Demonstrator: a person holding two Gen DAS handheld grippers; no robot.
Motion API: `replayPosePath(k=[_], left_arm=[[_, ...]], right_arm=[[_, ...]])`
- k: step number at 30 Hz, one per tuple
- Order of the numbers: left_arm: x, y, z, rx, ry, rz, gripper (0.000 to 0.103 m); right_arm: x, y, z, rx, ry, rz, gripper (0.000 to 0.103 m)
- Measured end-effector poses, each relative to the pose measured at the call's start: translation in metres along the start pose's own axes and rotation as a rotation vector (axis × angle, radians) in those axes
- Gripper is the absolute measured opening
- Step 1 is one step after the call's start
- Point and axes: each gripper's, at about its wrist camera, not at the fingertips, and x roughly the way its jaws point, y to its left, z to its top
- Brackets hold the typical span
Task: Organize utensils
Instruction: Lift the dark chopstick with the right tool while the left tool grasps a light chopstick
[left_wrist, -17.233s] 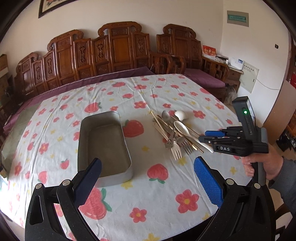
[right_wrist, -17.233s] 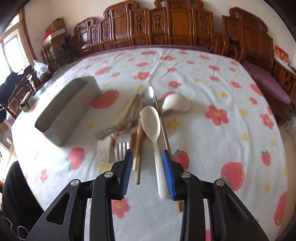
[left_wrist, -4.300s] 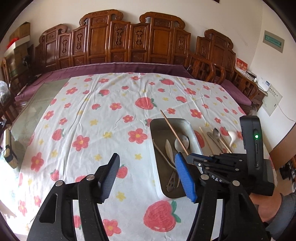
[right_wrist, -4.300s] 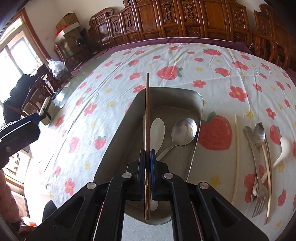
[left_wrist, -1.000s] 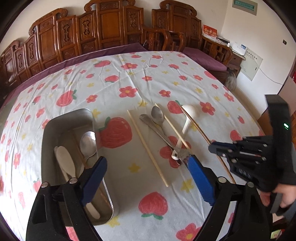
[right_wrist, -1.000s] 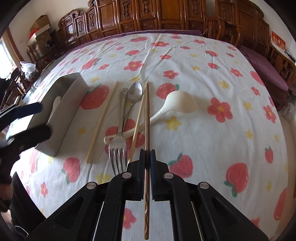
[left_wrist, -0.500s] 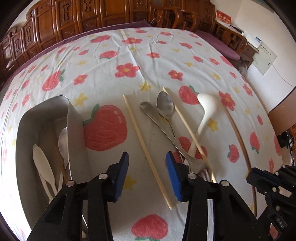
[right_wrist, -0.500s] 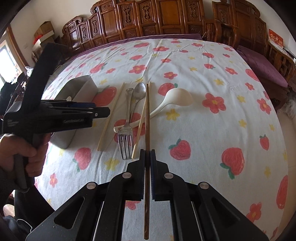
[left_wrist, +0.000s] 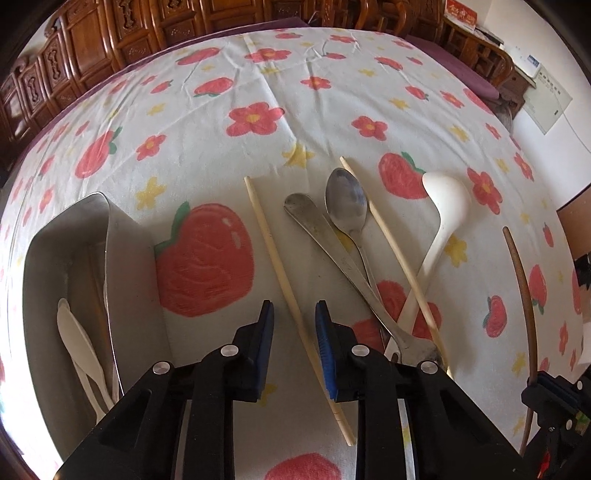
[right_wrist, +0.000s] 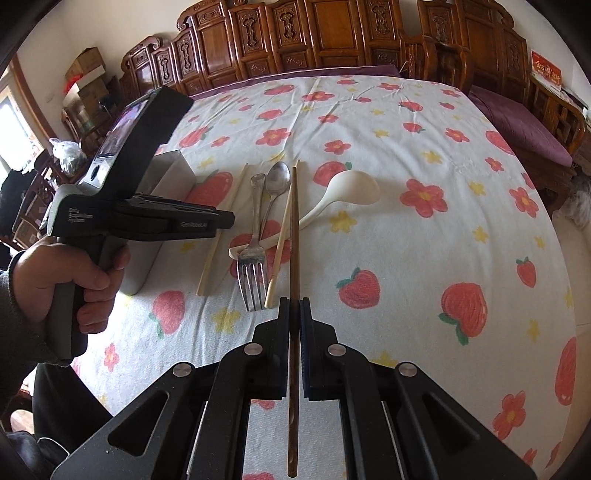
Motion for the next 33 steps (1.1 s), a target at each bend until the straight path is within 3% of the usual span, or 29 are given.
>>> replayPosePath(k=[2,4,13,33], left_arm=[[0.0,-0.001,-0.001,0.007,0.002,0.007,0.017],[0.0,0.0,0.0,0.008,0.008,0.001,0.006],[-0.01,0.016,-0.011,-0.035,0.012,-0.058,0.004],[-0.129,0.043,-0.054,-0.022,-0.222,-0.143,0.004]], right_arm=[[0.0,0.001,0.0,-0.005,0.002,-0.002,0.006],[-0.001,0.003,0.001,-0.005,0.0,-0.004,0.006],[-0.011,0.012,0.001,-0.012,-0.014,-0.011,0.006],[-0.045,0.045,0.022,-0.007,-0.103,0.0,0.006]])
